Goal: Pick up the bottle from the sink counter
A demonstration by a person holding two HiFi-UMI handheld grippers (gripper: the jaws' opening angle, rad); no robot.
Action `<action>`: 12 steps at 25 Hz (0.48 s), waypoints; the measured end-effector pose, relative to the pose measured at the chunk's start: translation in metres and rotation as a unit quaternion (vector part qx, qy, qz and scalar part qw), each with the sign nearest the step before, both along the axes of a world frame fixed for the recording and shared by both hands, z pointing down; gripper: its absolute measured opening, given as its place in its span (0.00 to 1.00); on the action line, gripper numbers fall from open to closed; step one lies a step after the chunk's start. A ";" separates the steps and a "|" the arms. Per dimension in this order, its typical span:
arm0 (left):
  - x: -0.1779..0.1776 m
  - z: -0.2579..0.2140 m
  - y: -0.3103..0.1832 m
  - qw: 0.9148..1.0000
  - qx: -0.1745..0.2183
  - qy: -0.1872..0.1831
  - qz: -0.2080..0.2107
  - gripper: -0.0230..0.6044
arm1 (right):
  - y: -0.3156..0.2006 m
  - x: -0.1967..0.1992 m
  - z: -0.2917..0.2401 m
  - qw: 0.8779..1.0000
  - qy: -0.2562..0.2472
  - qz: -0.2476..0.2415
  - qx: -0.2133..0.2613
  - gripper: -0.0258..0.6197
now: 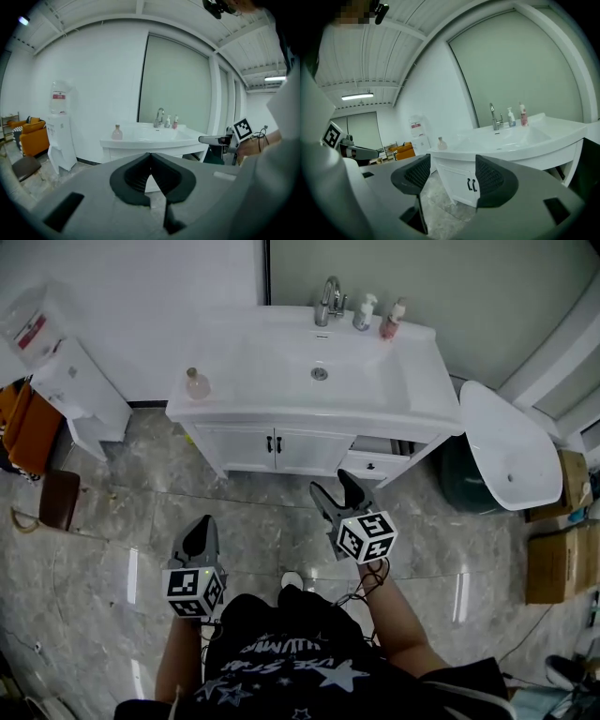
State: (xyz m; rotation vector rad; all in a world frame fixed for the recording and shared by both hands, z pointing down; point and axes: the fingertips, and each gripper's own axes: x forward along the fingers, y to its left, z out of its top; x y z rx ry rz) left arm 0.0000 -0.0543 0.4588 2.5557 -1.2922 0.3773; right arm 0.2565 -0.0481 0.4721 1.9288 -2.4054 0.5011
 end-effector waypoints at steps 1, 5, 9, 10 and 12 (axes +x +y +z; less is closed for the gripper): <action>-0.005 -0.001 -0.006 1.000 0.002 -0.004 -0.008 0.06 | -0.011 -0.004 0.000 1.000 -0.001 -0.009 -0.001 0.49; -0.028 -0.001 -0.036 0.999 -0.001 -0.007 -0.043 0.06 | -0.054 -0.028 0.003 0.999 -0.005 -0.042 -0.009 0.49; -0.050 0.009 -0.076 0.998 -0.002 -0.006 -0.060 0.06 | -0.102 -0.054 0.005 0.998 0.004 -0.066 -0.011 0.49; -0.054 0.012 -0.091 0.998 0.001 -0.006 -0.062 0.06 | -0.116 -0.060 0.003 0.998 0.006 -0.069 -0.009 0.49; -0.062 0.016 -0.124 0.998 0.006 -0.001 -0.063 0.06 | -0.148 -0.071 -0.001 0.997 0.012 -0.073 -0.002 0.49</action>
